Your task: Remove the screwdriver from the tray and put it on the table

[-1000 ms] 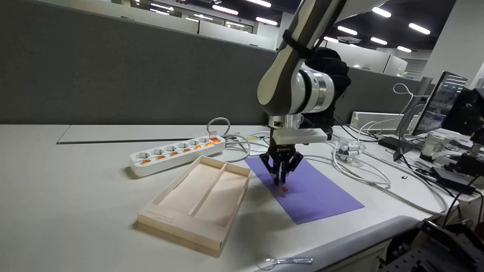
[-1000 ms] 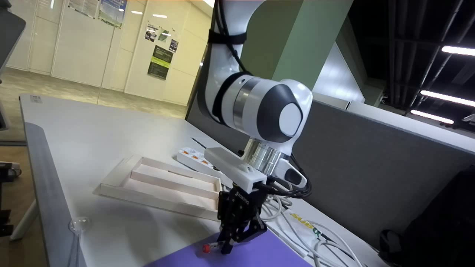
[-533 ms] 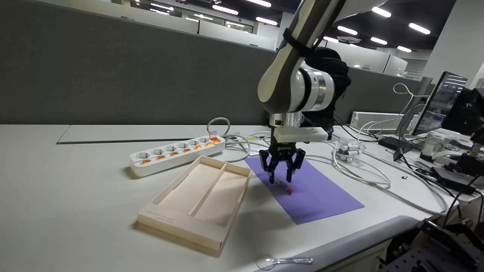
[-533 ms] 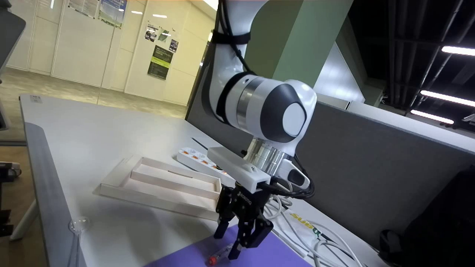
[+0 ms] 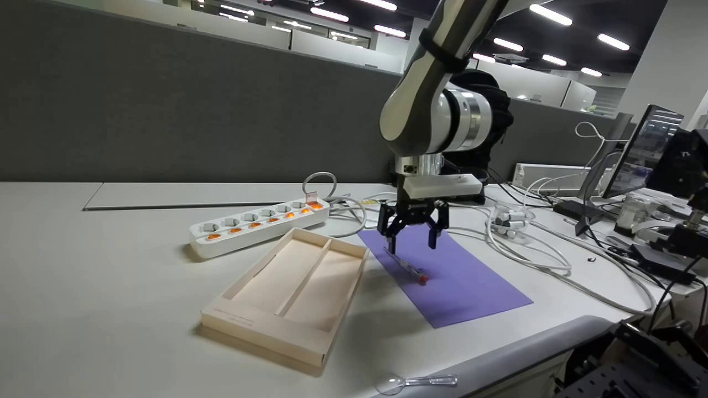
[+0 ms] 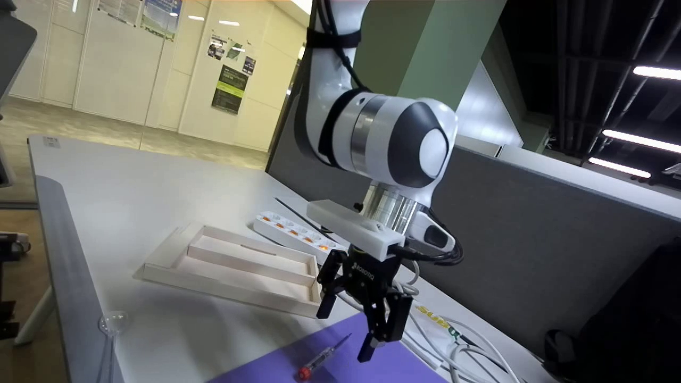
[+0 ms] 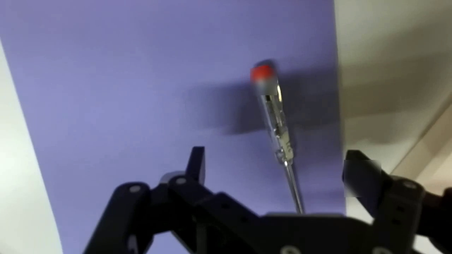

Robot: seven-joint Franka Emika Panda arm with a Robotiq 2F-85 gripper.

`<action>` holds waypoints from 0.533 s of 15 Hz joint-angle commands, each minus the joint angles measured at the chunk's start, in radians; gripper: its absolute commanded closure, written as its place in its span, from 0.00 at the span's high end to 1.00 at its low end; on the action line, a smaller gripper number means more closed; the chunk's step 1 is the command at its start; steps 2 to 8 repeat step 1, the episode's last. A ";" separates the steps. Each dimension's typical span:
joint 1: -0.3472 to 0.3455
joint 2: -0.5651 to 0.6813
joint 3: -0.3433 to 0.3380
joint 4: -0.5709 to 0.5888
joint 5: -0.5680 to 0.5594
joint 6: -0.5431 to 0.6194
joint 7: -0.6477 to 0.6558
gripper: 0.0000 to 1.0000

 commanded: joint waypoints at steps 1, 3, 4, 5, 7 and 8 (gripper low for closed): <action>0.031 -0.088 -0.035 -0.031 -0.079 -0.037 0.040 1.00; 0.031 -0.088 -0.035 -0.031 -0.079 -0.037 0.040 1.00; 0.031 -0.088 -0.035 -0.031 -0.079 -0.037 0.040 1.00; 0.031 -0.088 -0.035 -0.031 -0.079 -0.037 0.040 1.00; 0.031 -0.088 -0.035 -0.031 -0.079 -0.037 0.040 1.00; 0.031 -0.088 -0.035 -0.031 -0.079 -0.037 0.040 1.00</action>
